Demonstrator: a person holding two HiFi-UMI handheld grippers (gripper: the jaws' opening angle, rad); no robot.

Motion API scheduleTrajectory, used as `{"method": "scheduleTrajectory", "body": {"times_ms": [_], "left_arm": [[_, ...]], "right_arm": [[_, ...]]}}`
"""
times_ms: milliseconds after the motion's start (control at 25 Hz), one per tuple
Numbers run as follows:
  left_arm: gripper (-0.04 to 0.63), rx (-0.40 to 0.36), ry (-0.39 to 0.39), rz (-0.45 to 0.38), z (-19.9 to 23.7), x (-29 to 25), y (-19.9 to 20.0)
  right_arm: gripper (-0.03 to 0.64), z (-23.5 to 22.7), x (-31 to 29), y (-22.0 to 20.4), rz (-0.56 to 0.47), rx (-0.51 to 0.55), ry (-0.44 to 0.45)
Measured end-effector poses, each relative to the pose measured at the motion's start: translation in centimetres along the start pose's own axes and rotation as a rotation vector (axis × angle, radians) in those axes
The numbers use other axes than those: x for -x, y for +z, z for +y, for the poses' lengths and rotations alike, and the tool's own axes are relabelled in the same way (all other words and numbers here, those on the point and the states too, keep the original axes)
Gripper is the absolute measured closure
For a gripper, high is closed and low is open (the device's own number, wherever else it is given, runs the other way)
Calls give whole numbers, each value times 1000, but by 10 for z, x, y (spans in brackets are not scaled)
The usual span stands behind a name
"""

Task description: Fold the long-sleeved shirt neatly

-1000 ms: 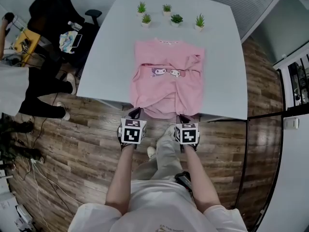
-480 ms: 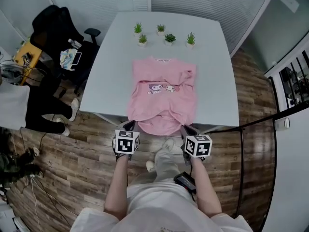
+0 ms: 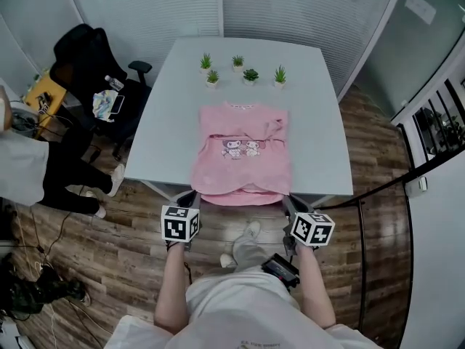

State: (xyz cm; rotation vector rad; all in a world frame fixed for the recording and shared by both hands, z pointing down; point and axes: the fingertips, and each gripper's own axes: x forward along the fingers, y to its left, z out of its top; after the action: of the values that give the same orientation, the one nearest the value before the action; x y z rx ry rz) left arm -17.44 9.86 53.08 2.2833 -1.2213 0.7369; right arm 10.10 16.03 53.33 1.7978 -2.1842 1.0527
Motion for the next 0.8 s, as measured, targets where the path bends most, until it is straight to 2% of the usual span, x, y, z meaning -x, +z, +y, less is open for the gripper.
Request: {"method": "scheduleTrajectory", "body": {"times_ms": [480, 800], "left_arm": [[578, -14, 3, -60, -1, 40, 22], [577, -20, -1, -86, -3, 49, 32]], "right_arm": [[598, 5, 47, 14, -29, -73, -5], [598, 16, 52, 37, -82, -50, 3]]}}
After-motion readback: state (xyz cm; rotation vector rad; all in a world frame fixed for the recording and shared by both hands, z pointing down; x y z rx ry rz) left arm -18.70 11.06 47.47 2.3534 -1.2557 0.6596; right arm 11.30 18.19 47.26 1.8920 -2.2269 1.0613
